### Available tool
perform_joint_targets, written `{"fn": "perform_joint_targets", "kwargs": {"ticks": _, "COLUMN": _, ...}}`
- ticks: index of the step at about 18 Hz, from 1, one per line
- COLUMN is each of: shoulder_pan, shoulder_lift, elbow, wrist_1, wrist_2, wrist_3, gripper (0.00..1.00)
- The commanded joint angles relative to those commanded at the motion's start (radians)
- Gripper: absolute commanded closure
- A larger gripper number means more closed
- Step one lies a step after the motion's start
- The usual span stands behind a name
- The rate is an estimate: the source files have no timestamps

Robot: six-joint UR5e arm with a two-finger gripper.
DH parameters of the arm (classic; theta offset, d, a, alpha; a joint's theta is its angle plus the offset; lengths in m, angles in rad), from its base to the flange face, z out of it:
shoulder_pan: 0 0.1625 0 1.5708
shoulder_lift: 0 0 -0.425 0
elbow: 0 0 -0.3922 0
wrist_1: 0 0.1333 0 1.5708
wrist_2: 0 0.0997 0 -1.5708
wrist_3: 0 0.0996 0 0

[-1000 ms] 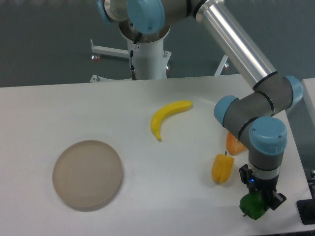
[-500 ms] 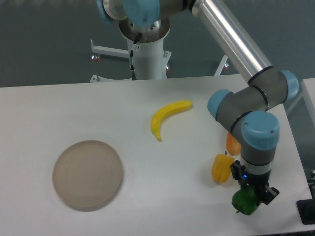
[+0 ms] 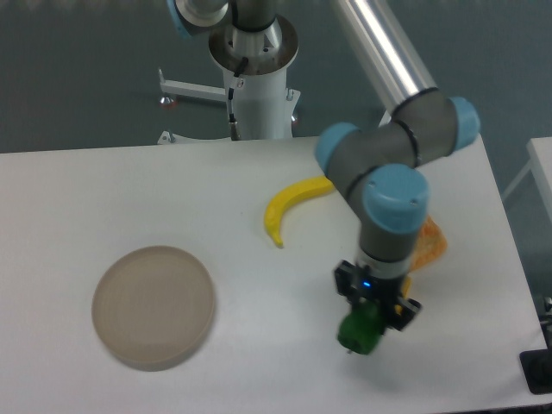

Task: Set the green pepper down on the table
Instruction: 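Carry the green pepper toward the open table beside the plate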

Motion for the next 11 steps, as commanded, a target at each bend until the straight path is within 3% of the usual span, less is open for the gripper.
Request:
{"fn": "perform_joint_targets", "kwargs": {"ticks": 4, "shoulder_pan": -0.043, "shoulder_lift": 0.02, "elbow": -0.089, "wrist_1": 0.023, "wrist_2": -0.021, "wrist_3": -0.033, "gripper": 0.63}}
{"fn": "perform_joint_targets", "kwargs": {"ticks": 6, "shoulder_pan": -0.051, "shoulder_lift": 0.02, "elbow": -0.13, "wrist_1": 0.072, "wrist_2": -0.032, "wrist_3": -0.062, "gripper": 0.63}}
{"fn": "perform_joint_targets", "kwargs": {"ticks": 8, "shoulder_pan": -0.051, "shoulder_lift": 0.023, "elbow": -0.167, "wrist_1": 0.158, "wrist_2": -0.049, "wrist_3": -0.109, "gripper": 0.63}}
{"fn": "perform_joint_targets", "kwargs": {"ticks": 11, "shoulder_pan": -0.045, "shoulder_lift": 0.019, "elbow": -0.189, "wrist_1": 0.199, "wrist_2": -0.084, "wrist_3": -0.111, "gripper": 0.63}}
